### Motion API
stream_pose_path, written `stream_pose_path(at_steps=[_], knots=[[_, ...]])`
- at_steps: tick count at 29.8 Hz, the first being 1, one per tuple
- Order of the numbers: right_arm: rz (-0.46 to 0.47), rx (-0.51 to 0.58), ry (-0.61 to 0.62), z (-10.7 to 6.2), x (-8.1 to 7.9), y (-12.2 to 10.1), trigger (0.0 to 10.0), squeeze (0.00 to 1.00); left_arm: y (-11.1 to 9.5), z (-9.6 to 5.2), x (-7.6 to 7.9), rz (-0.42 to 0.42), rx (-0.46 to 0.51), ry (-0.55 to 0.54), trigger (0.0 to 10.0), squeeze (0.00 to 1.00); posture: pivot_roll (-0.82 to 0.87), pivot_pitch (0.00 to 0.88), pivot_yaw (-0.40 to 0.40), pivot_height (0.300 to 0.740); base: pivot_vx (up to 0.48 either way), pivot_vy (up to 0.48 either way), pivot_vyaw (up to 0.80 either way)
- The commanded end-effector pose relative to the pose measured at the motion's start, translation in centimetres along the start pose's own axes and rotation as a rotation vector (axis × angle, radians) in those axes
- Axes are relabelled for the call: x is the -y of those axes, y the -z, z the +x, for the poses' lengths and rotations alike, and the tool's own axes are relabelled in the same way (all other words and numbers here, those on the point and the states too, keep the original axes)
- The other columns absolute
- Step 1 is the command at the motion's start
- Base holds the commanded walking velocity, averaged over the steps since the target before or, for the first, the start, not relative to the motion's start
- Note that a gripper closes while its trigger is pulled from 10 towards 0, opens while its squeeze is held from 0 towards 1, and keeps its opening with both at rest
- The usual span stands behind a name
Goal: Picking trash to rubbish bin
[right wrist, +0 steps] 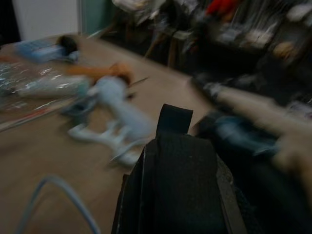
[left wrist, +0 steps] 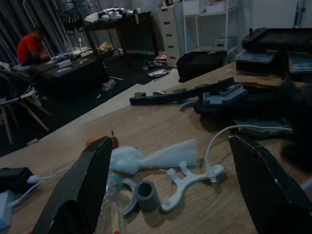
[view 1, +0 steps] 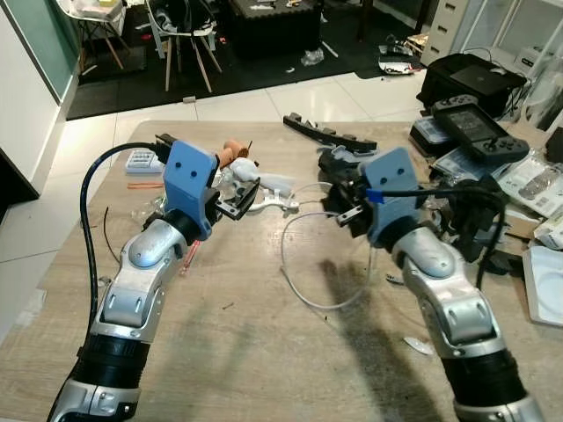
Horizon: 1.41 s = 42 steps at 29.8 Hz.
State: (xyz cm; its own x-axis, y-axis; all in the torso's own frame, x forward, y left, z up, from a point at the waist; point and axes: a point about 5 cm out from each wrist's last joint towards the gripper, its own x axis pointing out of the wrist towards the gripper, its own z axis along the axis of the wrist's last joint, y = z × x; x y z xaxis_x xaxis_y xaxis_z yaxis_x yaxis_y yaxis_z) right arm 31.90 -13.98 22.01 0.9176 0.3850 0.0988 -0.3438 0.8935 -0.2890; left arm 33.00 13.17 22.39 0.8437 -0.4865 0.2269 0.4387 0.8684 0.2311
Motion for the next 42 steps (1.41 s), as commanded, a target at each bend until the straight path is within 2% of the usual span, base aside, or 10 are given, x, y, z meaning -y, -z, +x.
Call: stream_pose_path(at_steps=[1,3,4,14,20,22,24,34,35,42], knots=[[0.049,-0.032,-0.043,-0.3,-0.5,0.1,10.0,0.00,0.3,-0.3,0.0,-0.005,-0.014,0.009,10.0,0.00,-0.01,0.147,0.083,0.740,0.000,0.000,0.00],[0.064,-0.057,-0.073,-0.4,-0.7,0.3,10.0,0.00,0.3,-0.3,0.0,-0.006,-0.014,0.011,10.0,0.00,-0.01,0.147,0.083,0.740,0.000,0.000,0.00],[0.064,-0.063,-0.080,-0.4,-0.8,0.3,10.0,1.00,0.3,-0.3,0.0,-0.007,-0.014,0.010,10.0,0.00,-0.01,0.147,0.083,0.740,0.000,0.000,0.00],[0.084,-0.066,-0.080,-0.6,-0.4,-0.3,10.0,1.00,0.3,-0.2,0.2,-0.009,-0.012,0.020,10.0,0.00,-0.01,0.148,0.086,0.740,0.000,0.000,0.00],[0.046,0.141,0.029,-0.2,1.5,-3.7,10.0,1.00,0.2,-0.2,0.2,-0.010,-0.008,0.018,10.0,0.00,-0.01,0.148,0.086,0.740,0.000,0.000,0.00],[0.164,0.305,0.091,-0.4,2.6,-6.2,10.0,0.02,0.2,-0.2,0.2,-0.010,-0.006,0.017,10.0,0.00,-0.01,0.147,0.085,0.740,0.000,0.000,0.00],[0.222,0.402,0.138,-0.8,3.6,-7.5,10.0,0.00,0.2,-0.2,0.2,-0.011,-0.006,0.017,10.0,0.00,-0.01,0.147,0.085,0.740,0.000,0.000,0.00],[0.229,0.218,0.017,1.2,3.7,-1.7,10.0,0.00,0.0,0.4,0.2,-0.002,0.006,0.011,10.0,0.00,-0.01,0.142,0.096,0.740,0.000,0.000,0.00],[0.234,0.220,0.011,1.3,3.6,-1.6,10.0,0.85,0.0,0.4,0.2,-0.001,0.007,0.011,10.0,0.00,-0.01,0.142,0.096,0.740,0.000,0.000,0.00],[0.288,0.135,-0.118,3.2,2.1,0.8,10.0,1.00,-0.1,0.2,0.7,0.008,0.003,0.061,10.0,0.00,0.01,0.147,0.098,0.740,0.000,0.000,0.00]])
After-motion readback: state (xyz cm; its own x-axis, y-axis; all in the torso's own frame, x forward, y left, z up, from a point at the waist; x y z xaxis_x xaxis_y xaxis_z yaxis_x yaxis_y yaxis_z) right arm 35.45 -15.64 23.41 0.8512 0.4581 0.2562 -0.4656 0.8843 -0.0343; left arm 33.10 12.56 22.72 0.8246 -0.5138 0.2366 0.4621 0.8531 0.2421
